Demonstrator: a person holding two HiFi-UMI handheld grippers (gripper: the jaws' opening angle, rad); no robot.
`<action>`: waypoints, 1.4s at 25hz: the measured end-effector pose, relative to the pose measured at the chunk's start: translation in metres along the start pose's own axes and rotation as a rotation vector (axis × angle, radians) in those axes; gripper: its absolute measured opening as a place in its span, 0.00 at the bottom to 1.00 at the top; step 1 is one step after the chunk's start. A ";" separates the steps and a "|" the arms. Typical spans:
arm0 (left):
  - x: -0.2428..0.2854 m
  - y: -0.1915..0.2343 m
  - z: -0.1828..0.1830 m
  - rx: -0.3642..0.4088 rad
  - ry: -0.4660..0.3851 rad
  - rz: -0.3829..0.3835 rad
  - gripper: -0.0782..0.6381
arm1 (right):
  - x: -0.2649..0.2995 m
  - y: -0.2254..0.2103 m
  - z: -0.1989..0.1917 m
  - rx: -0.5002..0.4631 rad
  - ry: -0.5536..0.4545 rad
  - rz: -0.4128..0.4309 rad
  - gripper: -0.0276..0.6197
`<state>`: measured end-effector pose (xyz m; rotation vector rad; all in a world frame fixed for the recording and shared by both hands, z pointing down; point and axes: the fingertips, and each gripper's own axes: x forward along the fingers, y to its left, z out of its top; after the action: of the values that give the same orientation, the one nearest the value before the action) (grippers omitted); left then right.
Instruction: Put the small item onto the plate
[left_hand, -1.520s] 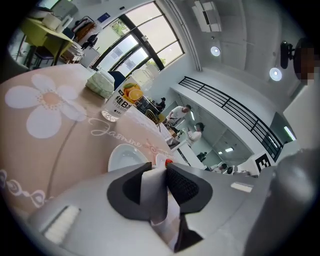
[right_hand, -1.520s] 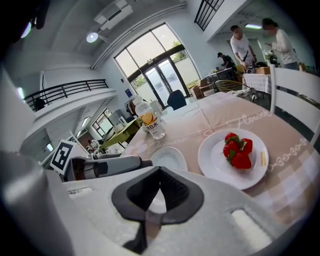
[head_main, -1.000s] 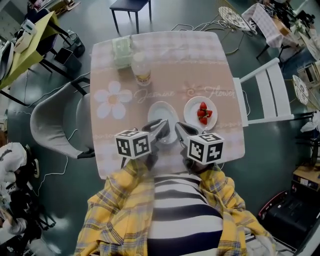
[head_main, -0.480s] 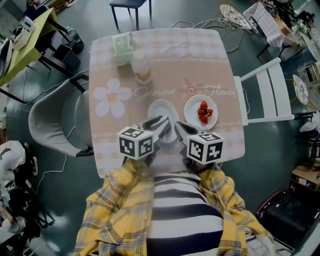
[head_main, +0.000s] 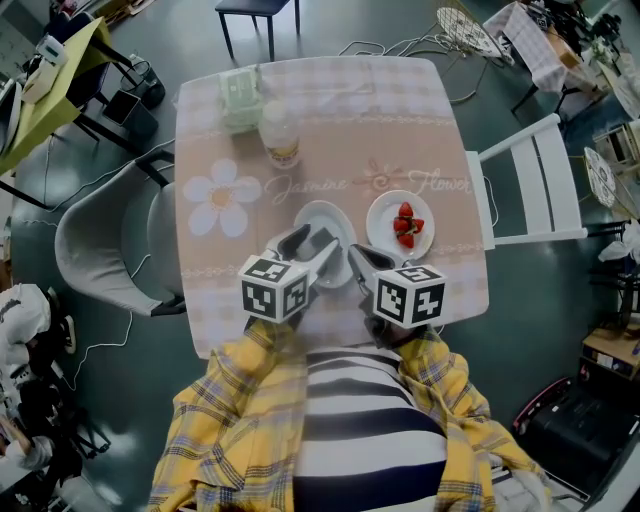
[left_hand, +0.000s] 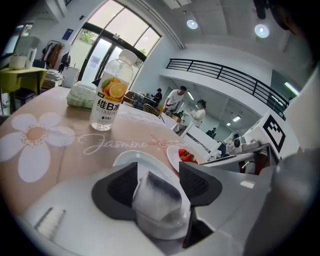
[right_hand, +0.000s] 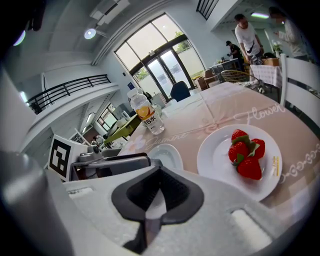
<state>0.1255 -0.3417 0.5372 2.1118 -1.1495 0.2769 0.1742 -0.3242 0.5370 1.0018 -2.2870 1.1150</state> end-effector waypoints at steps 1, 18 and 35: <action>-0.001 0.001 0.002 0.000 -0.011 0.003 0.47 | 0.000 -0.001 0.000 0.001 0.000 -0.001 0.05; -0.034 -0.014 -0.003 0.007 -0.061 -0.103 0.11 | -0.020 0.002 -0.002 0.016 -0.052 -0.052 0.05; -0.065 -0.015 -0.029 0.015 -0.007 -0.141 0.11 | -0.038 0.022 -0.025 0.040 -0.110 -0.116 0.05</action>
<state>0.1038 -0.2745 0.5188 2.1961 -0.9998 0.2126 0.1842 -0.2791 0.5173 1.2230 -2.2668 1.0869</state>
